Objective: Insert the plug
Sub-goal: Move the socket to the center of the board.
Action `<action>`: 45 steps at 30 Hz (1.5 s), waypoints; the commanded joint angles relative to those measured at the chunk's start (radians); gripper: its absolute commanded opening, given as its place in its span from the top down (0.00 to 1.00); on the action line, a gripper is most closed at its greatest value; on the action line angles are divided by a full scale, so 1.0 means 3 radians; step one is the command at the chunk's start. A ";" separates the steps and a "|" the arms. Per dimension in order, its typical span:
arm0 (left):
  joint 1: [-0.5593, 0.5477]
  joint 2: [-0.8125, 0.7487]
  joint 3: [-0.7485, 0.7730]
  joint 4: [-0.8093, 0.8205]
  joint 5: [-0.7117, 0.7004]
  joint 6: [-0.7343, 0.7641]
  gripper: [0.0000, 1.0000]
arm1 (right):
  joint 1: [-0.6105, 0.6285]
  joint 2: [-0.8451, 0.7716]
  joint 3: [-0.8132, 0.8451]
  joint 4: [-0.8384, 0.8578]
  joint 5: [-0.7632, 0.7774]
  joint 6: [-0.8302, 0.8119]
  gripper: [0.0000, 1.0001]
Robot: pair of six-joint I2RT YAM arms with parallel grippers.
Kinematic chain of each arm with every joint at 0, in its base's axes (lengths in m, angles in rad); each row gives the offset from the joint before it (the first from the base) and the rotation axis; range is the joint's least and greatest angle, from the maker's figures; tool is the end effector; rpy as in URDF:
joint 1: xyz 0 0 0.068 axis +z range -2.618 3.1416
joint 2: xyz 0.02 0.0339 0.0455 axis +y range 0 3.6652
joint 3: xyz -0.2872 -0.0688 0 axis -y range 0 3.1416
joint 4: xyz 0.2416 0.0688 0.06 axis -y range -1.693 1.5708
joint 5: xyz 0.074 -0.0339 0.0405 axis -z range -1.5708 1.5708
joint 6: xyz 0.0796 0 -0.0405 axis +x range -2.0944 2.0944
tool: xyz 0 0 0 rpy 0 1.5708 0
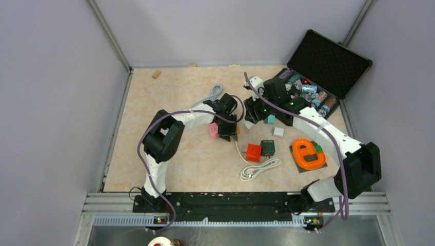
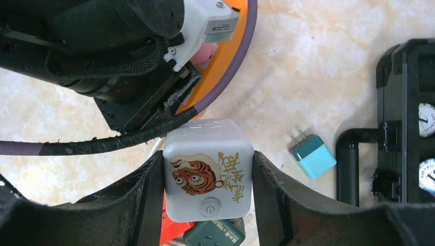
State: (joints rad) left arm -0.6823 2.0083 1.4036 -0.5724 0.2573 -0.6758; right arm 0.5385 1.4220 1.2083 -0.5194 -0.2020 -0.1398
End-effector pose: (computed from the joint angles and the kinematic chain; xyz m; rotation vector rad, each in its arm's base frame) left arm 0.3229 -0.2884 0.1462 0.0849 2.9228 -0.6604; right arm 0.2830 0.1877 0.3032 -0.8716 2.1555 0.4355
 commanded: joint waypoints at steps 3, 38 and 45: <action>-0.0042 0.0060 0.0184 -0.0399 -0.0516 0.0320 0.77 | -0.0005 -0.0043 0.0181 -0.0078 0.0157 0.0196 1.00; 0.0324 -0.2148 -0.1248 0.0013 0.0120 0.0363 0.16 | 0.0596 0.0361 0.0579 -0.0627 -0.0453 -0.0673 1.00; 0.1131 -0.2588 -0.1667 -0.0099 0.0069 0.0345 0.07 | 0.0971 0.0956 0.1272 -0.0961 -0.0437 -0.0768 1.00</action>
State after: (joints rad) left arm -0.4290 1.2949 0.9421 -0.5785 0.2733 -0.5632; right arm 0.7723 1.6302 1.4509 -0.7719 -0.3187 -0.3252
